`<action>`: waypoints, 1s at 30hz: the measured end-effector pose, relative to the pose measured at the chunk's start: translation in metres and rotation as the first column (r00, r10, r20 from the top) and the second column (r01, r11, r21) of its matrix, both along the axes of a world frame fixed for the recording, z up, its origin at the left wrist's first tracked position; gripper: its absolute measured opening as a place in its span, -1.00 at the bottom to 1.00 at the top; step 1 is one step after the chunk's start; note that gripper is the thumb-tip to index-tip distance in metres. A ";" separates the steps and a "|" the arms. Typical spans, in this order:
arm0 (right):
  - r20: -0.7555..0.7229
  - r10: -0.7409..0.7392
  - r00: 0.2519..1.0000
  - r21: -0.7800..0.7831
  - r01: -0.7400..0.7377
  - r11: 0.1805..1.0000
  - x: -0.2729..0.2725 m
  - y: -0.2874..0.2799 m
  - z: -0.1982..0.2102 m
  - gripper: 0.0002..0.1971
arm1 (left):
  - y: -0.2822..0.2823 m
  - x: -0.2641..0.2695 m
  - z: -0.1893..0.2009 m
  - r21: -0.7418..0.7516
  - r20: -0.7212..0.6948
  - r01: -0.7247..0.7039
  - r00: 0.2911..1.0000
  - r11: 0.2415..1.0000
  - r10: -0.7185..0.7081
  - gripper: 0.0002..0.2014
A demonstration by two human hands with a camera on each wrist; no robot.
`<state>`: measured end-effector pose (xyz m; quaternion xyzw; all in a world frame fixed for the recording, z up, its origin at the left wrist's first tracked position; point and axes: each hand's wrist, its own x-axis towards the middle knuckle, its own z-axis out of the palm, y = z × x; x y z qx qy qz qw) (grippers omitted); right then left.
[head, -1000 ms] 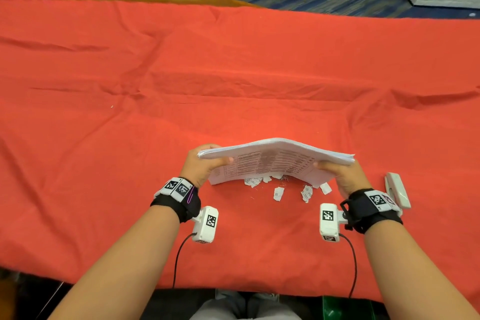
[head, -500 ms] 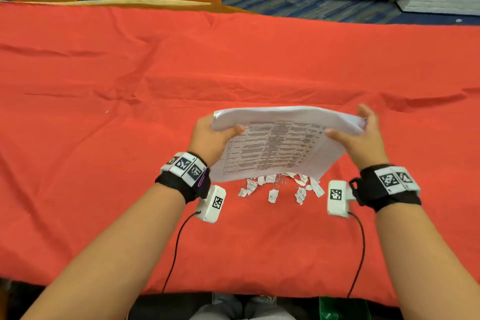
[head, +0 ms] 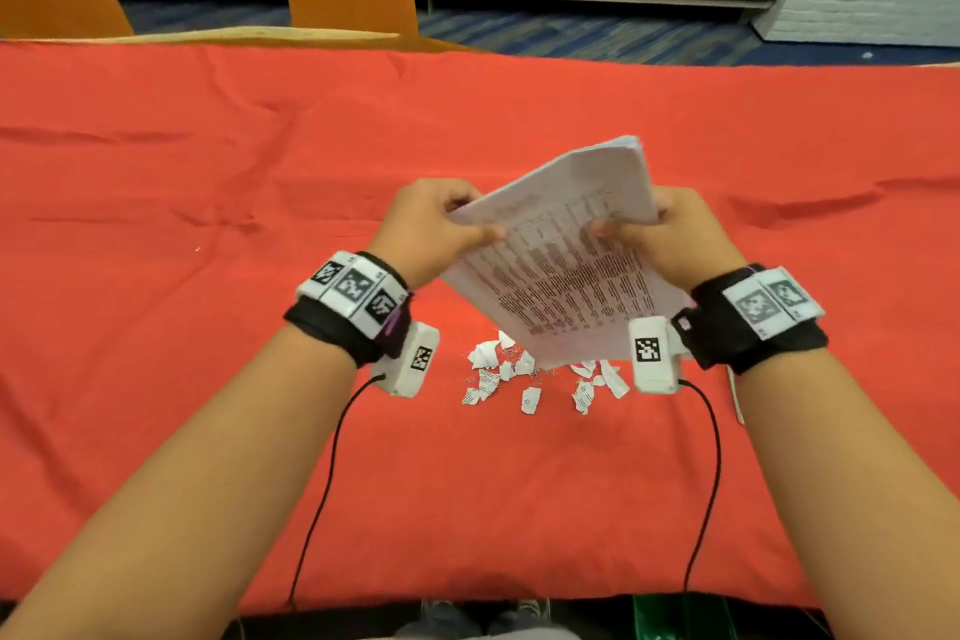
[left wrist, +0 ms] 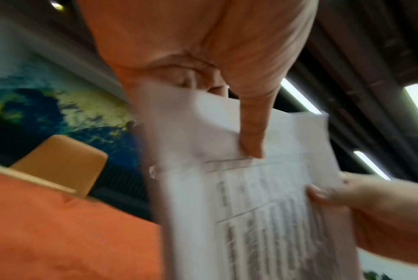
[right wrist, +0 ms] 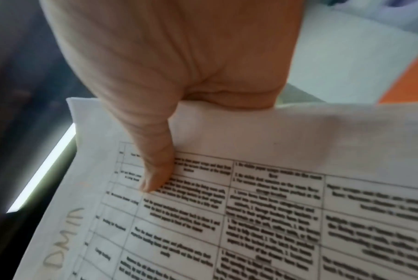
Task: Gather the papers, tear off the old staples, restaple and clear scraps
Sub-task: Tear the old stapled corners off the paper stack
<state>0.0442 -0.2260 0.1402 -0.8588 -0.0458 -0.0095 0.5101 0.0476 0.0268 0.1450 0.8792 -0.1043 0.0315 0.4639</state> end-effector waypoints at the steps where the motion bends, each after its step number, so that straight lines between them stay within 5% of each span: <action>1: -0.007 -0.026 1.000 0.089 0.026 0.996 -0.001 -0.007 -0.004 -0.81 | 0.008 0.000 -0.005 -0.122 -0.036 -0.007 0.999 0.992 0.002 -0.86; 4: -0.044 -0.070 0.997 0.320 0.080 0.944 -0.006 -0.017 -0.021 -0.81 | 0.015 -0.003 -0.022 -0.549 -0.123 -0.075 0.992 0.832 0.008 -0.87; 7: -0.065 -0.099 0.993 0.421 0.117 0.899 -0.011 -0.010 -0.047 -0.80 | -0.001 -0.007 -0.039 -0.717 -0.172 -0.150 0.984 0.680 0.036 -0.88; 14: -0.147 -0.138 0.979 0.525 0.196 0.828 -0.030 0.008 -0.082 -0.72 | -0.023 -0.030 -0.057 -0.651 -0.038 -0.200 0.972 0.732 0.232 -0.85; 23: -0.193 -0.111 0.975 0.476 0.192 0.858 -0.037 0.019 -0.092 -0.75 | -0.024 -0.050 -0.079 -0.579 -0.071 -0.233 0.969 0.781 0.237 -0.89; 27: -0.142 -0.125 0.982 0.482 0.179 0.858 -0.038 0.020 -0.088 -0.75 | -0.020 -0.048 -0.077 -0.568 -0.107 -0.283 0.956 0.773 0.271 -0.52; 30: -0.134 -0.074 0.988 0.473 0.129 0.872 -0.041 0.020 -0.085 -0.71 | -0.021 -0.052 -0.078 -0.541 -0.050 -0.238 0.966 0.807 0.252 -0.80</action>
